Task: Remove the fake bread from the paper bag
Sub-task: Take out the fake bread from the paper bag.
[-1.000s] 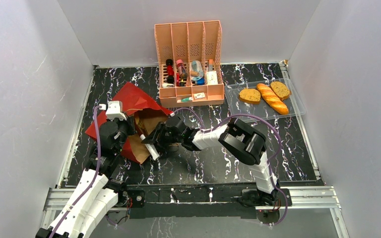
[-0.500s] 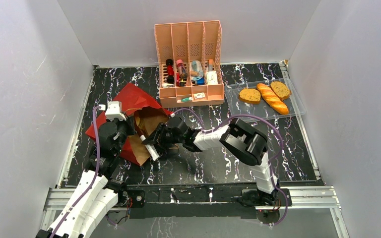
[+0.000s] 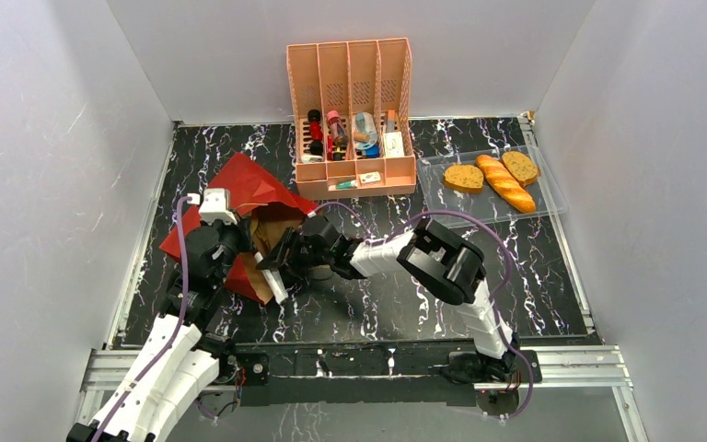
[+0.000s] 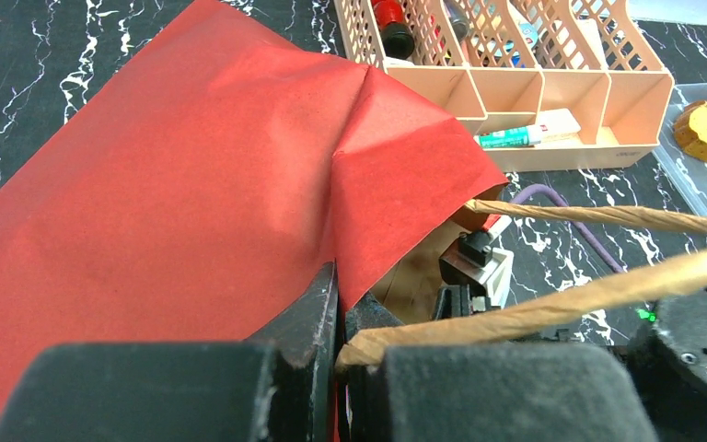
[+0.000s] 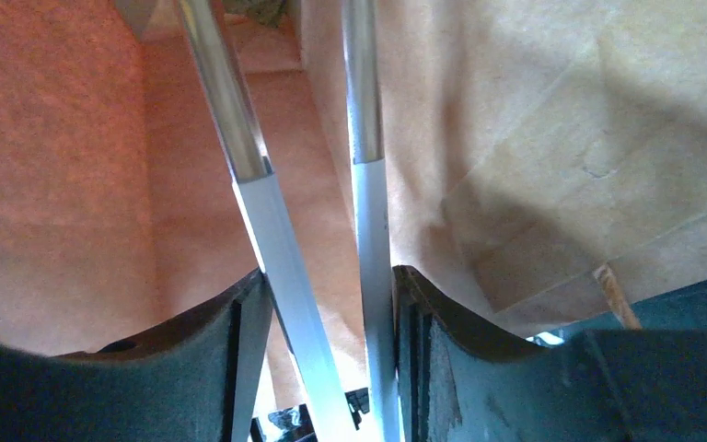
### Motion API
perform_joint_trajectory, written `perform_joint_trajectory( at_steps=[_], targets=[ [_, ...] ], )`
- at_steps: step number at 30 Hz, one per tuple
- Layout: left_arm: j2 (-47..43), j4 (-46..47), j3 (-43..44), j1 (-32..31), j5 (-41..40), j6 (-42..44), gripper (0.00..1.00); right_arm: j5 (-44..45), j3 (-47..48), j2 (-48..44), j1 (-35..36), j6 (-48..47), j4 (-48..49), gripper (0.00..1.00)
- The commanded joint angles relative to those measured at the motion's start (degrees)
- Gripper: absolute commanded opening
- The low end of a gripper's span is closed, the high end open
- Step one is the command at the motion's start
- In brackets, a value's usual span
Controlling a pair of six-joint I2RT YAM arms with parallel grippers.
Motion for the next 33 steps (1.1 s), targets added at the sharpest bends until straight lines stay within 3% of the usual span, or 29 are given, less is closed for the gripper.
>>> perform_joint_trajectory(
  at_steps=[1,6,11,14,33],
  targets=[
    [-0.70,2.79,0.17,-0.40,2.41,0.05,0.00,-0.24,2.89,0.99,-0.18,-0.41,0.67,0.48],
    [-0.41,2.88,0.23,-0.43,2.57,0.15,0.00,0.46,2.69,0.82,-0.13,-0.67,0.18,0.43],
    [-0.53,2.54,0.32,-0.42,2.03,0.32,0.00,0.74,0.78,-0.59,-0.19,-0.61,1.27,0.09],
    [-0.61,2.40,0.39,-0.42,1.54,0.28,0.00,0.53,-1.16,-1.96,-0.15,0.15,3.03,0.00],
    [0.21,1.30,0.66,-0.41,-3.27,0.84,0.00,1.25,-21.78,-16.79,-0.14,8.20,18.82,0.00]
  ],
)
